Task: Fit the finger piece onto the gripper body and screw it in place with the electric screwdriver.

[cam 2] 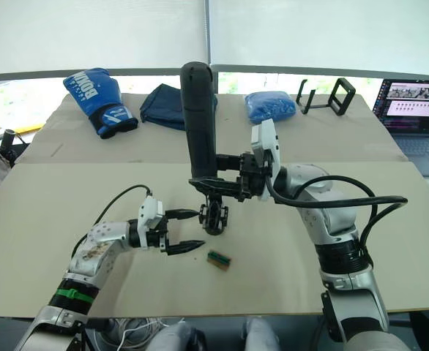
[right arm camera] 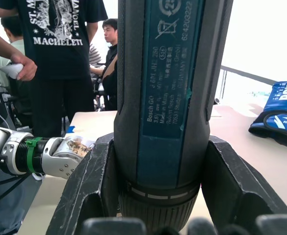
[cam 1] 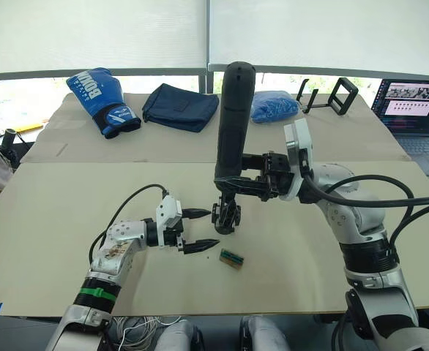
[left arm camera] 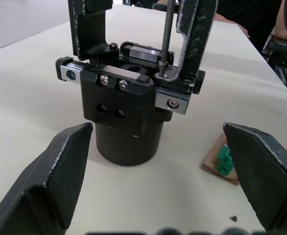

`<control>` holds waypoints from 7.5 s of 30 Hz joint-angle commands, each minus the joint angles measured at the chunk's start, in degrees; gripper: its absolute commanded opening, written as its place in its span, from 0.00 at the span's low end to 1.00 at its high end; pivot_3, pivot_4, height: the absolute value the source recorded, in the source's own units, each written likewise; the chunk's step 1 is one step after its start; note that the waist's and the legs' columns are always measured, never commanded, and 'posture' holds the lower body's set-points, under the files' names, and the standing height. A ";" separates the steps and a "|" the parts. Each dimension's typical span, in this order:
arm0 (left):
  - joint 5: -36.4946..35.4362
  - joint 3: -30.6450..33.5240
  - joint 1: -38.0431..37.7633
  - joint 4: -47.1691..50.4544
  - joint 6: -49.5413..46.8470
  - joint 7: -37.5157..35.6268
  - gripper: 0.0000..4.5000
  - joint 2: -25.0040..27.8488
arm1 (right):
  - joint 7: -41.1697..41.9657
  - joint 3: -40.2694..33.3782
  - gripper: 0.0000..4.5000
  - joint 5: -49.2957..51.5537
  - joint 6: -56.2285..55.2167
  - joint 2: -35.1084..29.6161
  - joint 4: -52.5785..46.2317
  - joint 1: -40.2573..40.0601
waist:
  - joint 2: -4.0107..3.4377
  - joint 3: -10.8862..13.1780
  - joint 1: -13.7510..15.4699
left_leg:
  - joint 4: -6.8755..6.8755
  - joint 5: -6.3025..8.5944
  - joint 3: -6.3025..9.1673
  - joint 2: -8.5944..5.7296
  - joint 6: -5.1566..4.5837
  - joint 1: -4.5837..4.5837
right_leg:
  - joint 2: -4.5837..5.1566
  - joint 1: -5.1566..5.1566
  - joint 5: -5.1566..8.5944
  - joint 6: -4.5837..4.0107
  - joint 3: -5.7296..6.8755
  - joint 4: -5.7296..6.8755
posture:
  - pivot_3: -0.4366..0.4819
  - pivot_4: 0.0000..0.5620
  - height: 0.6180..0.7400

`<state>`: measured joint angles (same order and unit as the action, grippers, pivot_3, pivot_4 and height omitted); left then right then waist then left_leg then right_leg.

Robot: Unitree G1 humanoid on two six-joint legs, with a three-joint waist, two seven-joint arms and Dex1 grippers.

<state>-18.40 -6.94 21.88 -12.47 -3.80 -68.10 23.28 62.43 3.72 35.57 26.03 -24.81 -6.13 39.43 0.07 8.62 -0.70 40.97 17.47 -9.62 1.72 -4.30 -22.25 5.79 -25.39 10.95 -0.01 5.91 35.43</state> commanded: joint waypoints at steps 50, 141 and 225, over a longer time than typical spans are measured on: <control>8.99 -4.06 12.16 -17.89 11.40 0.82 1.00 -6.86 | -0.59 -0.13 0.43 -0.56 -0.33 -0.44 -3.14 -1.10 | 0.01 0.00 0.00 | 0.08 0.00 0.05 0.01 -0.01 0.01 | 0.01 0.00 0.00 0.00 -0.01 0.34 | 0.48 0.27 1.00; 11.72 -3.42 11.12 -24.31 11.16 3.80 0.53 -9.48 | -4.73 2.85 0.43 -2.80 -0.28 0.44 -5.00 -3.02 | 0.10 -0.34 -0.02 | 0.01 0.04 0.13 0.01 -0.08 0.50 | 0.63 0.27 0.04 -0.07 0.01 0.34 | 0.48 0.27 1.00; 9.50 -12.52 -3.23 0.50 5.73 -3.10 0.98 -3.44 | -2.17 -2.01 0.43 2.10 -14.50 -3.28 -23.95 -28.31 | 0.12 -0.03 1.60 | 0.07 0.04 0.18 -0.05 -0.14 0.01 | 0.41 -0.07 0.09 -0.15 0.13 0.31 | 0.48 0.27 1.00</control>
<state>-9.31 -17.21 18.80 -11.02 3.23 -70.94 20.61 59.89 2.05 37.05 14.18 -28.51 -28.62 10.60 0.19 8.58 0.91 41.04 17.52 -9.43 1.68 -4.46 -22.22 6.22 -25.43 11.04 -0.16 6.04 35.73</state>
